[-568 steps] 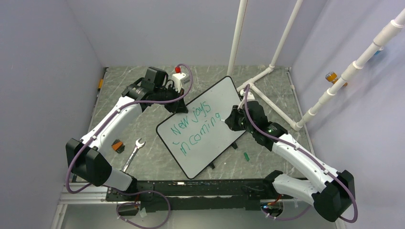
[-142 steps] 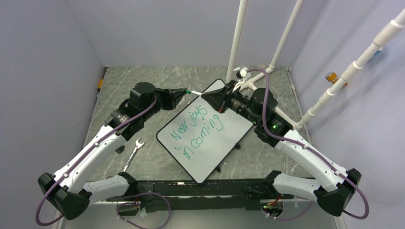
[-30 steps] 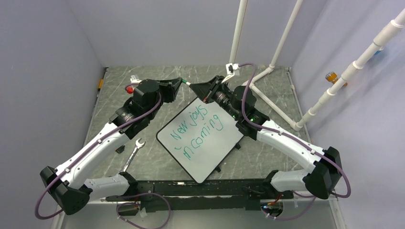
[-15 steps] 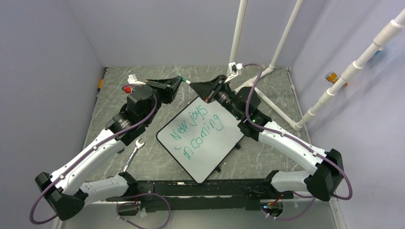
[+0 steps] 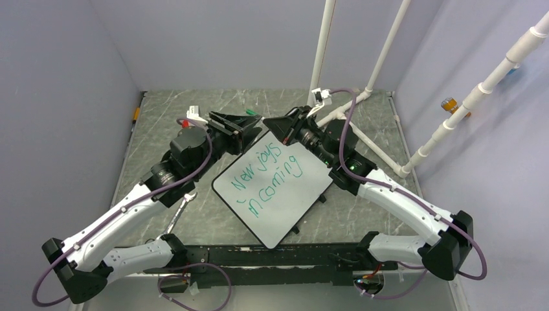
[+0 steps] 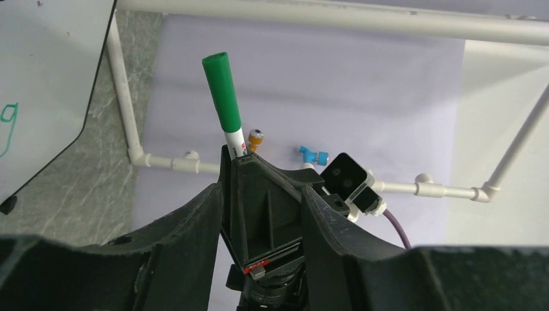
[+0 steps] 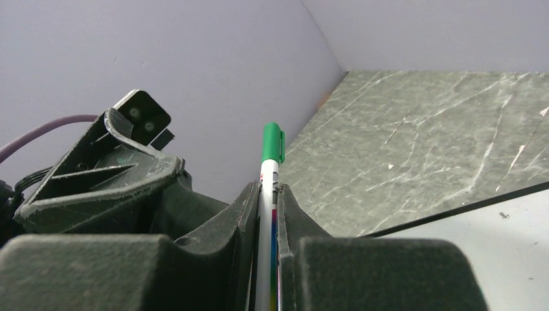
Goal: Write a sentence on the whiteboard
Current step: Pass from the right arm to the left
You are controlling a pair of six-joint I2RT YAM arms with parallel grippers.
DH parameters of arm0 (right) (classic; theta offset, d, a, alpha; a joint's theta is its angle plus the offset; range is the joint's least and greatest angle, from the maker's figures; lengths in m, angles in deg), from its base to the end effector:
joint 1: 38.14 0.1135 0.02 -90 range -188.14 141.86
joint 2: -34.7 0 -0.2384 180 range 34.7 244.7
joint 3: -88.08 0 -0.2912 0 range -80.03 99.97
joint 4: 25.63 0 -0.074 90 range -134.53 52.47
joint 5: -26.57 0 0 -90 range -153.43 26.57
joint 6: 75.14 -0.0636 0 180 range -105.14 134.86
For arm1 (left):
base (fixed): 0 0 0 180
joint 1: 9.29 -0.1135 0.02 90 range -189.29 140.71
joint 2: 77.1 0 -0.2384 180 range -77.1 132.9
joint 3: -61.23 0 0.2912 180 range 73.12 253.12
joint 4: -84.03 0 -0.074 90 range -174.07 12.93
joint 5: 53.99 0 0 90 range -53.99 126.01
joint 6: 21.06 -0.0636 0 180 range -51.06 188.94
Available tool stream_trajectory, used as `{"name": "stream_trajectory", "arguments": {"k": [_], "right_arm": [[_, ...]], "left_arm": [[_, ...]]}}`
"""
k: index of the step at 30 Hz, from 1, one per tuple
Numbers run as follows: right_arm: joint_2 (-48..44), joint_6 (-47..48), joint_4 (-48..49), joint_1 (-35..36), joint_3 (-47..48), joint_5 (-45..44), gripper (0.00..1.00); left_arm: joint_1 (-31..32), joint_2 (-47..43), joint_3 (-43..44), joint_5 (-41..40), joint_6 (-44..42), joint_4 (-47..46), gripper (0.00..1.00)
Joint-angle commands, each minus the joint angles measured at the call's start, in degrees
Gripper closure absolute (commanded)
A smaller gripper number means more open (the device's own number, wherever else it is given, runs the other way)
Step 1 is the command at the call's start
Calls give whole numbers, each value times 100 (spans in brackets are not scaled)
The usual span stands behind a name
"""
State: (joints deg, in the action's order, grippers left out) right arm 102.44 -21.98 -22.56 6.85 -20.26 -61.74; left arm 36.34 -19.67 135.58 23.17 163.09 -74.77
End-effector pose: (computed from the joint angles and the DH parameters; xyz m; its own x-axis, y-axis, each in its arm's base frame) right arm 0.2510 0.2536 0.3708 -0.3672 0.4803 -0.7965 -0.6337 0.4976 0.5923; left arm 0.2240 -0.2088 0.3890 -0.5368 -0.8419 0.0556 -0.0913 -0.0076 -0.9958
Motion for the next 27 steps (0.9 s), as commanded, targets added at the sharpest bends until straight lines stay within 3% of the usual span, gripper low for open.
{"name": "stream_trajectory", "arguments": {"k": [1, 19, 27], "right_arm": [[-316, 283, -92, -1, 64, -59, 100], [-484, 726, -190, 30, -39, 507, 100], [-522, 891, -265, 34, -74, 547, 100]], "left_arm": [[-30, -304, -86, -74, -5, -90, 53], [-85, 101, -141, 211, 248, -655, 59], [-88, 293, -17, 259, 285, -684, 77]]}}
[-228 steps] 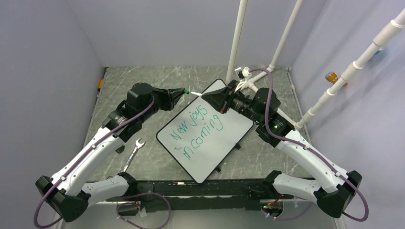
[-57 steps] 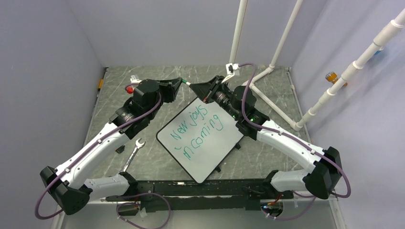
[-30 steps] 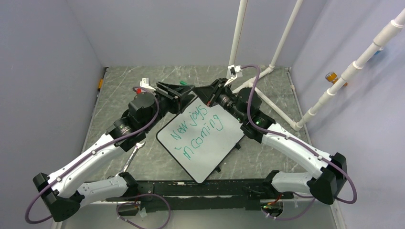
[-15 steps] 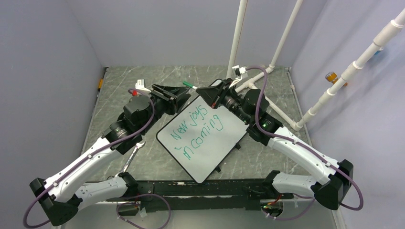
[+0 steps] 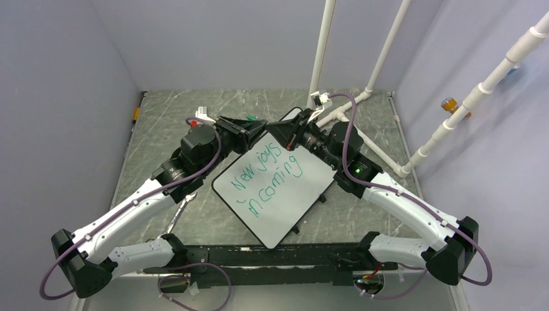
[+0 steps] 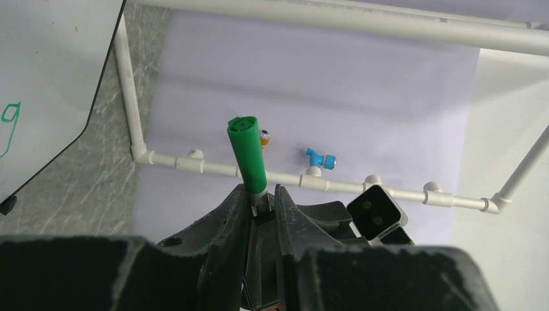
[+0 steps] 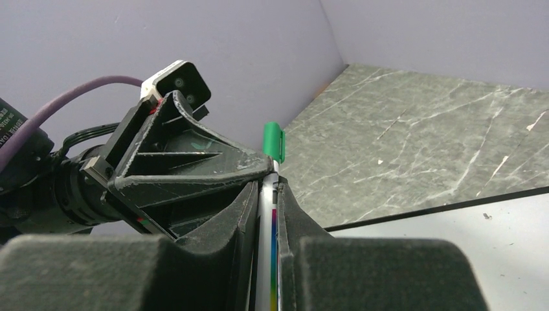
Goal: Write a sentence on the whiteboard
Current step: Pass from the right arm to the left, then put down the whiteboard marker at the center of the board.
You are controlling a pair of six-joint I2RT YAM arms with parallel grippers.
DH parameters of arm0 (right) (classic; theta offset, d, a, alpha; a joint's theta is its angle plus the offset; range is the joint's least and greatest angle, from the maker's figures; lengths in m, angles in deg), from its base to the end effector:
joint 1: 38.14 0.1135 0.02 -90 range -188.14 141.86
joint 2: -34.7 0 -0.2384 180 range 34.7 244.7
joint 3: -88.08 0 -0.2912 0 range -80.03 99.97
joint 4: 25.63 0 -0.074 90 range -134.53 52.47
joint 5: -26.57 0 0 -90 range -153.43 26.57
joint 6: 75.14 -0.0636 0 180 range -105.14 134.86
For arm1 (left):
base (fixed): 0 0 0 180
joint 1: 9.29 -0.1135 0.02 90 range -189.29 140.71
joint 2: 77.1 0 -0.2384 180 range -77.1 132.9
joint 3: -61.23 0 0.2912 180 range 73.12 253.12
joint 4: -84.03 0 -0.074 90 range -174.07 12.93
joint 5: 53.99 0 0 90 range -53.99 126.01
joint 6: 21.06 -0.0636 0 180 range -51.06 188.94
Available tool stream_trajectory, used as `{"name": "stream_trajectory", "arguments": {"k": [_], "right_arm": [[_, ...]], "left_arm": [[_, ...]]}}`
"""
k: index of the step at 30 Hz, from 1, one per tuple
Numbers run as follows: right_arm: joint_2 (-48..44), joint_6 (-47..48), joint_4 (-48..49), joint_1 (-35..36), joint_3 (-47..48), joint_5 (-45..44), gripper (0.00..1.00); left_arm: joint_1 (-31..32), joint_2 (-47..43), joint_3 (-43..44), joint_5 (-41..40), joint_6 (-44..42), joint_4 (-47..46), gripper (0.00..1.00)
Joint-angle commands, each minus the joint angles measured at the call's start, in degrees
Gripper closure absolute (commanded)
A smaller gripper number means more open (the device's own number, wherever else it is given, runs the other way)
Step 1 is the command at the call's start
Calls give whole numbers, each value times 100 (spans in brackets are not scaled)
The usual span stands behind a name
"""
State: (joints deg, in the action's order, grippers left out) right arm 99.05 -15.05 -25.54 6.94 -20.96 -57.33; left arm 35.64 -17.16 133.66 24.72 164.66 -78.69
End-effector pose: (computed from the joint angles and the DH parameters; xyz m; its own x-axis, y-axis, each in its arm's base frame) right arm 0.2370 0.2472 0.3779 -0.3168 0.3845 -0.8671 -0.7160 0.5026 0.4845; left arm 0.2359 -0.2177 0.3714 -0.5458 -0.8338 0.0831 -0.1141 -0.0242 -0.9932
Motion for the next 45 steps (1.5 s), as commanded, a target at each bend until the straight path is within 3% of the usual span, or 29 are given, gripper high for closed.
{"name": "stream_trajectory", "arguments": {"k": [1, 7, 11, 15, 17, 29, 32, 36, 45], "right_arm": [[-194, 215, 32, 26, -15, 91, 100], [-293, 396, -18, 26, -86, 87, 100], [-356, 490, -53, 26, -123, 85, 100], [-377, 558, -169, 26, -70, 45, 100], [-384, 589, -255, 19, -26, 8, 91], [-639, 766, -1075, 27, 361, -99, 14], [-808, 776, -1247, 20, 356, -167, 2], [-1085, 781, -1514, 22, 276, -345, 0], [-1467, 882, -2000, 27, 222, -822, 0]], "left_arm": [[-12, 57, 166, 107, 152, -299, 78], [-34, 129, 119, 162, 232, -355, 83], [-31, 140, 81, 171, 206, -433, 100], [-37, 140, 45, 172, 172, -490, 100], [-38, 136, 45, 171, 138, -492, 100], [-108, -210, 87, -240, -305, 43, 100], [-230, -360, 261, -384, -498, 639, 100], [-345, -715, 402, -875, -962, 1360, 100], [-400, -1572, 1335, -2426, -3488, 3176, 100]]}}
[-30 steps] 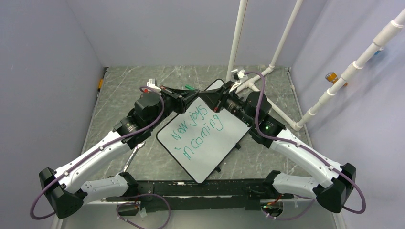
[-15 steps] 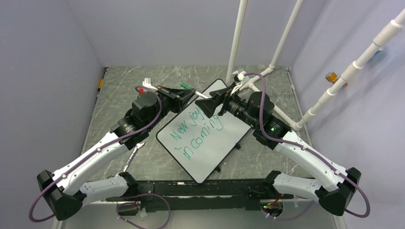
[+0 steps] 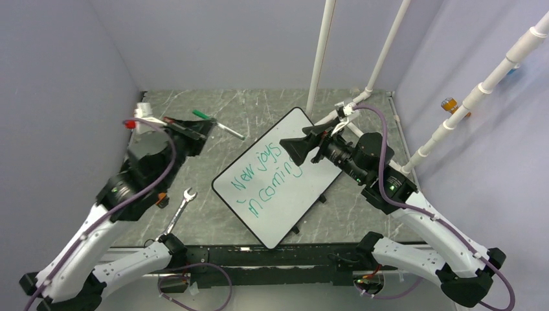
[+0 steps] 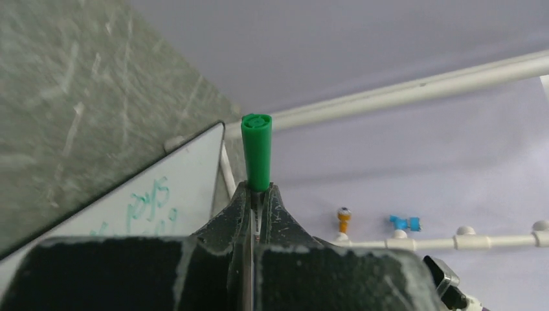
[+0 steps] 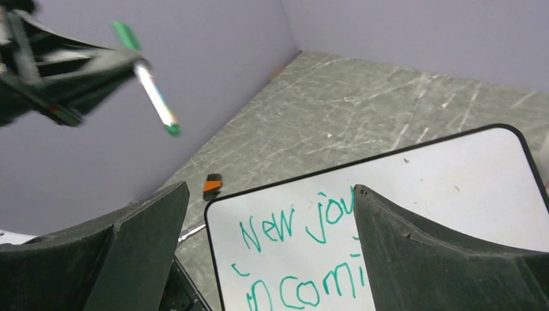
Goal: Write a sentence on the whiteboard
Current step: Put down the whiteboard marker at the center of the board.
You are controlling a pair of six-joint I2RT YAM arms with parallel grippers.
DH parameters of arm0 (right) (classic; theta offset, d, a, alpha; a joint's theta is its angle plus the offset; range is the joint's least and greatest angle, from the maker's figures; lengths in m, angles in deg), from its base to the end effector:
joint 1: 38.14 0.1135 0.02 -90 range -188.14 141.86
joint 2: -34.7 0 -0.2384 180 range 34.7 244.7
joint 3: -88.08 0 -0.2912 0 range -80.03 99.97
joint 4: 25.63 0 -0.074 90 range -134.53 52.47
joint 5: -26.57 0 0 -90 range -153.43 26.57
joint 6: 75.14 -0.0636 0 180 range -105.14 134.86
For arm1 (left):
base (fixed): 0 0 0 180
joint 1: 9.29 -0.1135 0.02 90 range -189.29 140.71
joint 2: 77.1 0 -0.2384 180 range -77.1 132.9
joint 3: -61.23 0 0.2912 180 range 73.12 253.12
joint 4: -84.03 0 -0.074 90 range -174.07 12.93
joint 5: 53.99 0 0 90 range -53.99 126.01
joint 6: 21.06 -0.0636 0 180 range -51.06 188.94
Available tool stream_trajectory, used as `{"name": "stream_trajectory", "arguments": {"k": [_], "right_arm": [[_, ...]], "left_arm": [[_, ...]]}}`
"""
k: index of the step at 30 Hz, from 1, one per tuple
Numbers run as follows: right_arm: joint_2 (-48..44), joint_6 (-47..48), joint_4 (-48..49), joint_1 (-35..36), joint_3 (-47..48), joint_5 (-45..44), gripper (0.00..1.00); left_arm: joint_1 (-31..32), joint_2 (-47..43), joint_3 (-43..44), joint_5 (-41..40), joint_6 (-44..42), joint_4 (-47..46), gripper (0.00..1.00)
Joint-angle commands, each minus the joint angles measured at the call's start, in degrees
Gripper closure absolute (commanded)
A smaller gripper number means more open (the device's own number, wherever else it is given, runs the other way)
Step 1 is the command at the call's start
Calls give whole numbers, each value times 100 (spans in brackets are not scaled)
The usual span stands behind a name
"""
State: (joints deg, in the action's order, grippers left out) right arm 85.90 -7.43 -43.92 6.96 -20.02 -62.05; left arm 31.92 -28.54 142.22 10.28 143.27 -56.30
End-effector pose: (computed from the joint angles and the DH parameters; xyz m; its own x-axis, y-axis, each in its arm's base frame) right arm 0.1969 0.1998 0.4080 -0.2476 0.2888 -0.9248 -0.6822 0.6259 0.3780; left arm 0.1974 -0.1362 0.4318 -0.2851 -0.9033 -0.3206 -0.0185 0.3396 -0.9404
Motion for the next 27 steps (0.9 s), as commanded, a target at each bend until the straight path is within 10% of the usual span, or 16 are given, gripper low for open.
{"name": "stream_trajectory", "arguments": {"k": [1, 11, 27], "right_arm": [[-182, 119, -160, 17, 100, -377, 0], [-250, 102, -335, 19, 100, -521, 1], [-521, -130, -1240, 18, 318, -1342, 0]], "left_arm": [[-26, -573, 484, -1077, -1753, 947, 100], [-22, -1467, 933, -1655, -4213, 2380, 100], [-103, -436, 1053, -818, -3891, 5133, 100]]}}
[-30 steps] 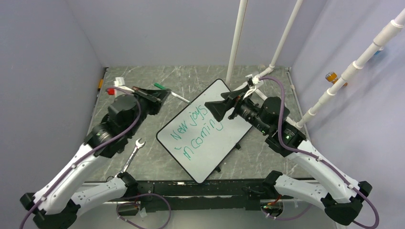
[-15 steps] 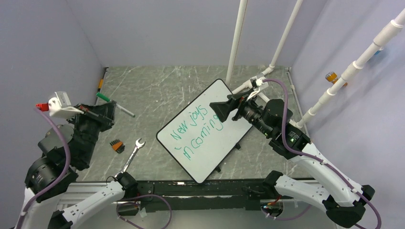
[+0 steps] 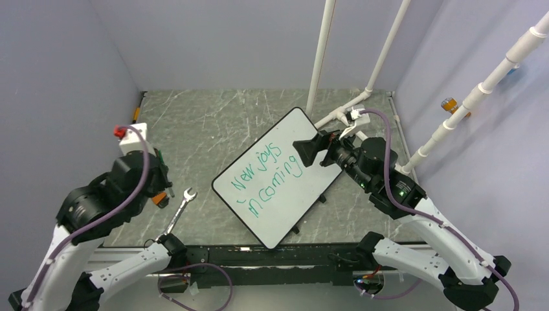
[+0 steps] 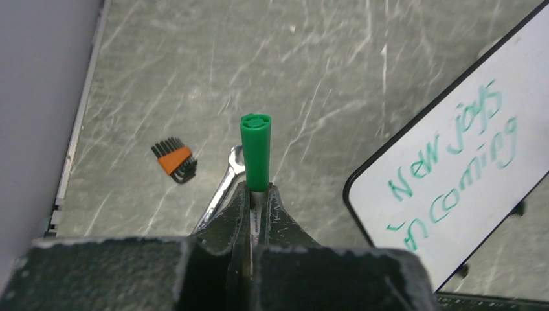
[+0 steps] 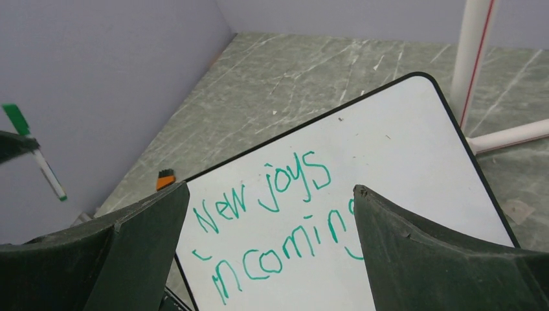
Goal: Write a sentence on the whiteboard
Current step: Put down the whiteboard marker at the center of the board.
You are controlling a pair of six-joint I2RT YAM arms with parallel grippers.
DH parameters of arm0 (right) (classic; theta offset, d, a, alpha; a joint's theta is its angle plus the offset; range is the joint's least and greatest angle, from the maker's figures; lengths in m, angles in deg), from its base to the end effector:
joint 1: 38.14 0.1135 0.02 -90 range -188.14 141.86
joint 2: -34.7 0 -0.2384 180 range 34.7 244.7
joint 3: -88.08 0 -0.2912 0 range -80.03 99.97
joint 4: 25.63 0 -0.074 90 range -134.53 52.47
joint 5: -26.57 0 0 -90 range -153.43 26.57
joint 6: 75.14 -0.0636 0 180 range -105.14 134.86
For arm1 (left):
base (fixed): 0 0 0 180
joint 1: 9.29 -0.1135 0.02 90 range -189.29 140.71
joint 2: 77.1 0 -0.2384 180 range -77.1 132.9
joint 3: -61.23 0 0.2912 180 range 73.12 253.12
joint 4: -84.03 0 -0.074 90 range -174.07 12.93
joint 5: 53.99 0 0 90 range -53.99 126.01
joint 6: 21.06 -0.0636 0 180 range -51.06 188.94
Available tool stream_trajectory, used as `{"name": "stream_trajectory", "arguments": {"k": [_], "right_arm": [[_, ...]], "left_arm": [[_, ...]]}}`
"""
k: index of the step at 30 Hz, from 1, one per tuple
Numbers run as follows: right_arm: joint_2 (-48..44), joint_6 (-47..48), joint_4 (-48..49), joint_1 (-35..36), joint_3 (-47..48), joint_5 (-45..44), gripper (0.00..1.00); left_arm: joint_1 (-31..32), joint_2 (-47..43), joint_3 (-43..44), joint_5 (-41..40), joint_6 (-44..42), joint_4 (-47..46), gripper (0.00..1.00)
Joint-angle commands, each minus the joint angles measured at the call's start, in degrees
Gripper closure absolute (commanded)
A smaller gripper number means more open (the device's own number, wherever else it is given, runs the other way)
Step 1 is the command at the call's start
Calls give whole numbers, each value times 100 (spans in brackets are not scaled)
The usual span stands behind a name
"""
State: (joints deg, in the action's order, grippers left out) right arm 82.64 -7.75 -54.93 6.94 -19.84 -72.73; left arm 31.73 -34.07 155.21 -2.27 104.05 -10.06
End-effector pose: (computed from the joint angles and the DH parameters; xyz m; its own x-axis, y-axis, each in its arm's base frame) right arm 0.1924 0.1784 0.3973 -0.2836 0.2529 -0.9250 -0.5157 0.7730 0.3695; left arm 0.1245 -0.0561 0.4313 -0.4297 -0.2246 -0.8746 -0.1405 0.9734 -0.1810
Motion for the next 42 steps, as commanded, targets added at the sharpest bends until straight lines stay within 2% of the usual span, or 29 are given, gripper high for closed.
{"name": "stream_trajectory", "arguments": {"k": [1, 6, 8, 14, 19, 23, 25, 31, 35, 38, 42], "right_arm": [[-224, -108, -178, 23, 293, -286, 0], [-357, -141, -280, 24, 257, -343, 0], [-380, -139, -313, 17, 250, -360, 0], [-460, -147, -368, 23, 201, -382, 0], [-547, -130, -372, 19, 120, -416, 0], [-520, -130, -334, 19, 98, -393, 1], [-491, -142, -318, 24, 80, -368, 1], [-439, -139, -309, 23, 103, -327, 0], [-484, -154, -288, 23, 51, -352, 0], [-485, -186, -218, 25, -19, -349, 0], [-413, -191, -203, 19, 1, -292, 0]], "left_arm": [[-124, 114, -378, 603, 5, 438, 100], [-693, 102, -1071, 1750, -406, -91, 100], [-1154, 20, -1359, 2468, -758, -450, 100], [-3092, 121, -2160, 4804, -1691, -1061, 100], [-3967, 224, -2842, 5710, -1975, -1407, 100], [-4084, 379, -3335, 5536, -1923, -1813, 100], [-4271, 526, -3515, 5715, -1866, -2031, 100], [-4295, 1289, -3590, 5917, -1719, -2423, 100], [-4297, 1627, -3653, 5584, -1522, -2647, 100], [-4302, 1811, -3714, 5055, -1184, -2839, 100], [-4297, 1927, -3981, 4851, -622, -3252, 100]]}}
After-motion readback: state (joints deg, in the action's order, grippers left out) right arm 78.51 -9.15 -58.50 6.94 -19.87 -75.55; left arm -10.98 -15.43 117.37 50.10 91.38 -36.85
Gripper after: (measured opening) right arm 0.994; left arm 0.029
